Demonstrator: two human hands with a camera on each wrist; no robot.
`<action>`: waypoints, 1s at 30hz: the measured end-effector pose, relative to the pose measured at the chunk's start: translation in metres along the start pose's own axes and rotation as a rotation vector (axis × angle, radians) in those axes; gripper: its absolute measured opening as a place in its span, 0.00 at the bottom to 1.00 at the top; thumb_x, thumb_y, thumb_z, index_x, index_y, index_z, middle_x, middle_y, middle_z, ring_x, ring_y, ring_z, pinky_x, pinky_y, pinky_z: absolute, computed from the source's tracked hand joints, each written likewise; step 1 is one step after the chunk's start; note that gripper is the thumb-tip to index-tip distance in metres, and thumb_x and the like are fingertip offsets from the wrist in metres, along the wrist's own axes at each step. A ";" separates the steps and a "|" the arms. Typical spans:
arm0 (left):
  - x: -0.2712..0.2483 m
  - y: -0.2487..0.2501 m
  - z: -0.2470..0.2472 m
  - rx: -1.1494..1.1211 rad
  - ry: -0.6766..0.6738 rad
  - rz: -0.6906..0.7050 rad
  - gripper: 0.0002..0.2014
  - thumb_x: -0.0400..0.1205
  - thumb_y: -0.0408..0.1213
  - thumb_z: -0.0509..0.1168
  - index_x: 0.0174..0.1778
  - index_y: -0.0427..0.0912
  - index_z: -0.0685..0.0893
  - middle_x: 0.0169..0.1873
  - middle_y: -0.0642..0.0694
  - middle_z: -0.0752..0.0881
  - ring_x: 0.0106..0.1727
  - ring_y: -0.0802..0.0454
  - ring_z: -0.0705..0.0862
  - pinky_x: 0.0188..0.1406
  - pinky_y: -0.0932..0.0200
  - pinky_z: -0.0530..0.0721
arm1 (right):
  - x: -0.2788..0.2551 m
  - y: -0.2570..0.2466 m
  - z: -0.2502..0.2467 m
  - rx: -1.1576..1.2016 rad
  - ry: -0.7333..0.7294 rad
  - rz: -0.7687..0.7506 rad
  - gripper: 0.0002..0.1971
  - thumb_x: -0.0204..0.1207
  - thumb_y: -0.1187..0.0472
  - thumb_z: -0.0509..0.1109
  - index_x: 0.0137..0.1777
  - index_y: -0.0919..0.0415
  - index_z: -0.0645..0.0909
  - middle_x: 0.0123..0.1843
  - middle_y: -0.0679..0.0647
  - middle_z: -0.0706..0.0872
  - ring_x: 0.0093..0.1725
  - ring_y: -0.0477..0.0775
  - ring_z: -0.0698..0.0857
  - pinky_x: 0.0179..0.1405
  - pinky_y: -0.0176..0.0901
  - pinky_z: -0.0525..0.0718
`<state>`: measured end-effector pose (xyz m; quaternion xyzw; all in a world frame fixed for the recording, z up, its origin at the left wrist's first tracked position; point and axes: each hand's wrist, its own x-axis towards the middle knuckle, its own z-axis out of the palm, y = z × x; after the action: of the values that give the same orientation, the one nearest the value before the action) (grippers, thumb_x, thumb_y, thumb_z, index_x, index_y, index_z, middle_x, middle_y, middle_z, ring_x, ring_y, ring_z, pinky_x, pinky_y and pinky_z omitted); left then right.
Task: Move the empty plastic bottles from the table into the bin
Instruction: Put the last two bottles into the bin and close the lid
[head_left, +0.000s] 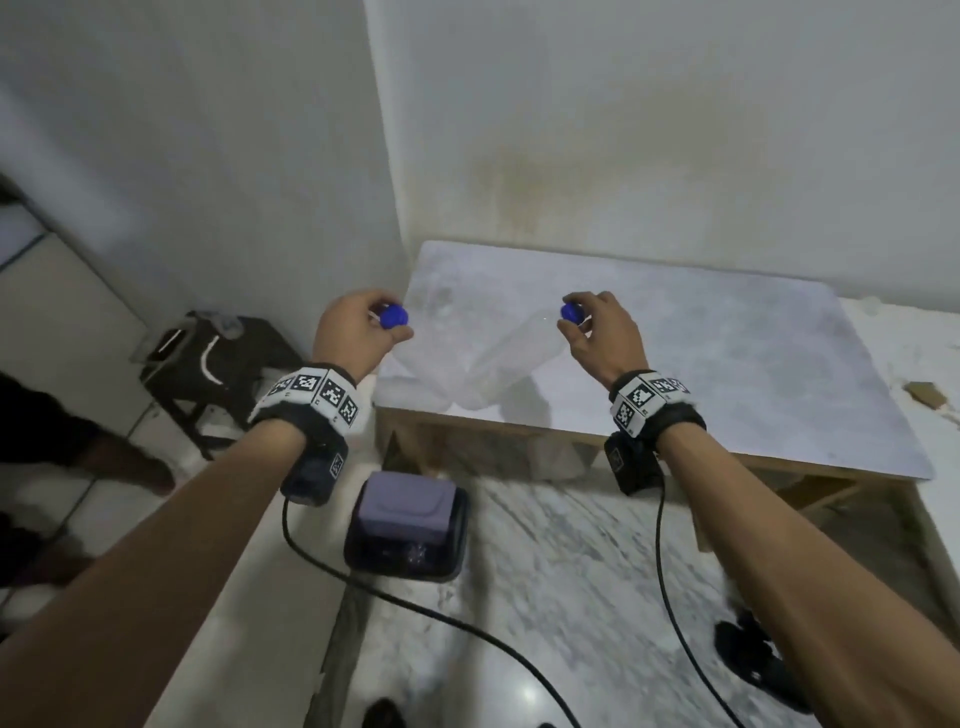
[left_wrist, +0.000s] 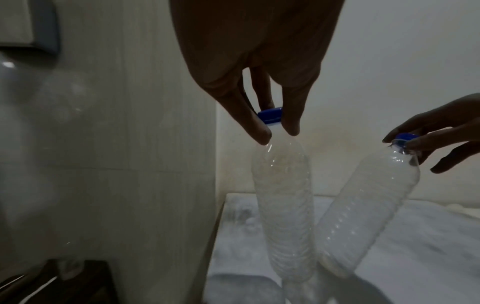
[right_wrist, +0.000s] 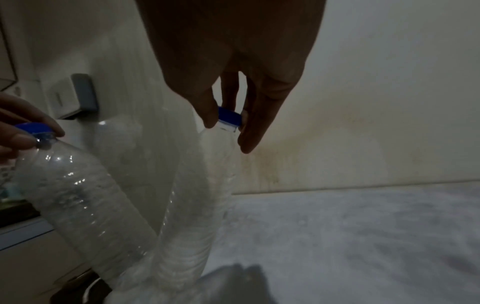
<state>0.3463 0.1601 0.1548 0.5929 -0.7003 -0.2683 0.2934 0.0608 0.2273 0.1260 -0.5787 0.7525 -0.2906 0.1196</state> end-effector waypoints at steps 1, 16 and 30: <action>-0.005 -0.017 -0.008 0.012 -0.006 -0.020 0.16 0.67 0.38 0.79 0.50 0.45 0.88 0.42 0.46 0.87 0.37 0.48 0.79 0.50 0.54 0.83 | -0.004 -0.011 0.016 -0.007 -0.038 -0.006 0.17 0.79 0.55 0.67 0.67 0.56 0.80 0.59 0.58 0.82 0.47 0.57 0.88 0.51 0.45 0.81; -0.089 -0.225 0.018 0.085 -0.247 -0.266 0.13 0.68 0.38 0.79 0.45 0.42 0.85 0.41 0.47 0.84 0.45 0.44 0.84 0.46 0.52 0.84 | -0.095 -0.051 0.217 -0.091 -0.424 0.099 0.17 0.71 0.56 0.73 0.60 0.57 0.82 0.57 0.61 0.85 0.53 0.64 0.86 0.56 0.54 0.84; -0.153 -0.391 0.176 0.138 -0.267 -0.382 0.15 0.68 0.38 0.75 0.48 0.45 0.80 0.49 0.43 0.83 0.48 0.39 0.83 0.47 0.49 0.81 | -0.177 0.059 0.405 -0.165 -0.468 0.163 0.18 0.74 0.57 0.72 0.63 0.58 0.77 0.60 0.61 0.79 0.51 0.66 0.85 0.50 0.54 0.85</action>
<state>0.4999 0.2565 -0.2630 0.6925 -0.6246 -0.3465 0.1009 0.2755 0.2827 -0.2607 -0.5757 0.7696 -0.0757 0.2658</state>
